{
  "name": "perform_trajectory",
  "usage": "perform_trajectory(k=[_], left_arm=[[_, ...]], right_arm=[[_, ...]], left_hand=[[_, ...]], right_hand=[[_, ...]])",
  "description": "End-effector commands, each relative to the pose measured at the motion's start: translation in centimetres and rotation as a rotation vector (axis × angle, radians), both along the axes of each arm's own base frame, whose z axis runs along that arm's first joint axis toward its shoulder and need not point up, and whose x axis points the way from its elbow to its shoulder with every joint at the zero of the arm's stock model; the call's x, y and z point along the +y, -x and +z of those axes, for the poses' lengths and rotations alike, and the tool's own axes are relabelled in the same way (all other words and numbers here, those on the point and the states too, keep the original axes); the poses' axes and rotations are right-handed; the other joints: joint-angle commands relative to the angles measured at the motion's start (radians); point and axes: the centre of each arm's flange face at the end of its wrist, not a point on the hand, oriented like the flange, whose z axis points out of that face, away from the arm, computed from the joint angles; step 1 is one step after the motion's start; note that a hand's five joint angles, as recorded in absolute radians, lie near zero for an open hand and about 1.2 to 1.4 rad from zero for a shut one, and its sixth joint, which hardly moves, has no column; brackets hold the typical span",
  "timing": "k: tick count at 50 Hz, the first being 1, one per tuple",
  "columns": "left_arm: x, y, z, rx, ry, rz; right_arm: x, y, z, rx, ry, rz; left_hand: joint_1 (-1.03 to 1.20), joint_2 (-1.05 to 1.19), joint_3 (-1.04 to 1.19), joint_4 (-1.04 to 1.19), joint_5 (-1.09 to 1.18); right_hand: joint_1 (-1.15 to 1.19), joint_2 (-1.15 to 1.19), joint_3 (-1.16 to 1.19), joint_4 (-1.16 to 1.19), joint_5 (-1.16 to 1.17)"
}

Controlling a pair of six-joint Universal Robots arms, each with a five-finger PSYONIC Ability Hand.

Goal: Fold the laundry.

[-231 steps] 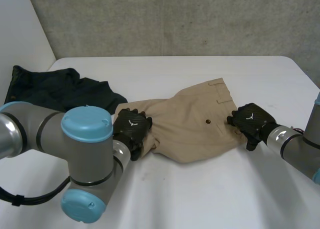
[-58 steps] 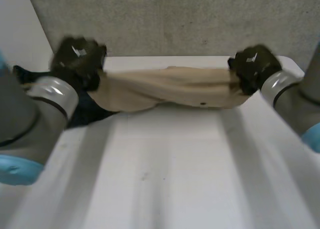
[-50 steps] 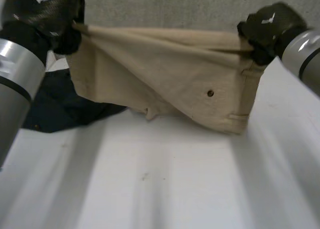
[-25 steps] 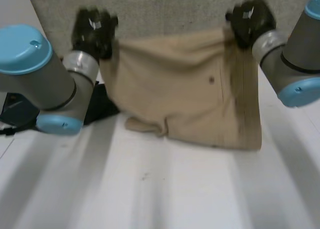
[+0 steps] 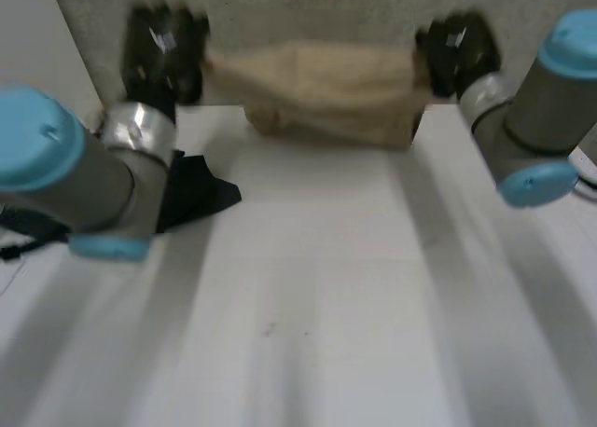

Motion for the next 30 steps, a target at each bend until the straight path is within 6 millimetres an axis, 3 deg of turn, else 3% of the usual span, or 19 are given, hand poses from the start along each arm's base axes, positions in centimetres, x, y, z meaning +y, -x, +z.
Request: perform_trajectory(k=[1,6,11,12,15,19,24,30], left_arm=[[4.1,1.2,-9.9,-0.209,-0.383,-0.044],[6.3,-0.1,-11.4,-0.294,-0.534,0.000],[8.7,-1.8,-9.8,-0.326,-0.581,0.023],[9.8,-2.3,-9.3,-0.337,-0.591,0.020],[11.7,-3.0,-8.2,-0.351,-0.601,0.006],[15.9,-3.7,-7.0,-0.403,-0.642,-0.047],[21.4,-4.7,-7.9,-0.536,-0.786,-0.132],[25.9,-4.9,-8.5,-0.646,-0.863,-0.233]], right_arm=[[1.2,0.2,-9.1,0.208,-0.240,0.007],[3.2,1.3,-9.3,0.274,-0.361,0.004],[6.7,2.8,-7.2,0.309,-0.471,0.011],[8.1,3.3,-6.8,0.321,-0.499,0.018],[9.9,3.9,-6.4,0.342,-0.521,0.029],[12.4,4.8,-5.6,0.384,-0.535,0.037],[16.8,6.9,-5.8,0.580,-0.586,0.077],[21.2,9.9,-7.0,0.778,-0.758,0.150]], left_hand=[[0.287,0.199,0.203,0.195,0.235],[0.287,0.199,0.203,0.195,0.235],[0.287,0.199,0.203,0.195,0.235],[0.287,0.199,0.203,0.195,0.235],[0.287,0.199,0.203,0.195,0.235],[0.287,0.199,0.203,0.195,0.235],[0.287,0.199,0.203,0.195,0.235],[0.287,0.199,0.203,0.195,0.235]], right_hand=[[0.794,0.235,0.228,0.206,0.232],[0.794,0.235,0.228,0.206,0.232],[0.794,0.235,0.228,0.206,0.232],[0.794,0.235,0.228,0.206,0.232],[0.794,0.235,0.228,0.206,0.232],[0.794,0.235,0.228,0.206,0.232],[0.794,0.235,0.228,0.206,0.232],[0.794,0.235,0.228,0.206,0.232]])
